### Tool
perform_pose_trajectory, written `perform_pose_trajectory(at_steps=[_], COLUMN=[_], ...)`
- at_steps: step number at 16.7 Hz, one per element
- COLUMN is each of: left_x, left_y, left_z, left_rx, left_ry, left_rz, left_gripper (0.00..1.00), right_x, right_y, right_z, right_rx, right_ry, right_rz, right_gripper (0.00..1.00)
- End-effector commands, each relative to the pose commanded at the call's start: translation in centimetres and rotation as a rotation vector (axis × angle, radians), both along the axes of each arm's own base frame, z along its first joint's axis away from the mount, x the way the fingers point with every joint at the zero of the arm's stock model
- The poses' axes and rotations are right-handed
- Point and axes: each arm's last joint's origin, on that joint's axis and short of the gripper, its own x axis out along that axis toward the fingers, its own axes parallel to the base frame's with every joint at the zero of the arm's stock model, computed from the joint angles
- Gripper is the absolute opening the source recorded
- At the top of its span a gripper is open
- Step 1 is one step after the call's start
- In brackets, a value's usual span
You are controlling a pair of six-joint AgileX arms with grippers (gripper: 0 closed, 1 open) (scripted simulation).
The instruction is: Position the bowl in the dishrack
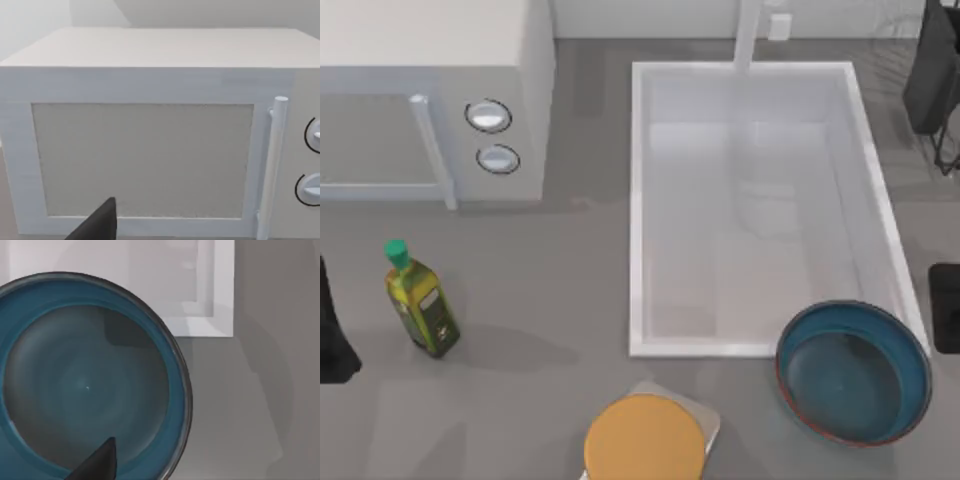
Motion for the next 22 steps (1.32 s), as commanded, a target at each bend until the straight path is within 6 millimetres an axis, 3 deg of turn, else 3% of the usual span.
perform_pose_trajectory(at_steps=[6,14,22], left_x=[0.0,0.0,0.0], left_y=[0.0,0.0,0.0], left_z=[0.0,0.0,0.0], left_rx=[0.0,0.0,0.0], left_ry=[0.0,0.0,0.0], left_rz=[0.0,0.0,0.0], left_gripper=[1.0,1.0,1.0], right_x=[3.7,4.1,5.0], right_y=[3.0,3.2,3.4], right_z=[0.3,-0.2,-8.2], right_rx=[-0.072,-0.079,-0.077], right_ry=[0.275,0.296,0.287], right_rz=[-0.002,-0.005,-0.002], right_gripper=[1.0,1.0,1.0])
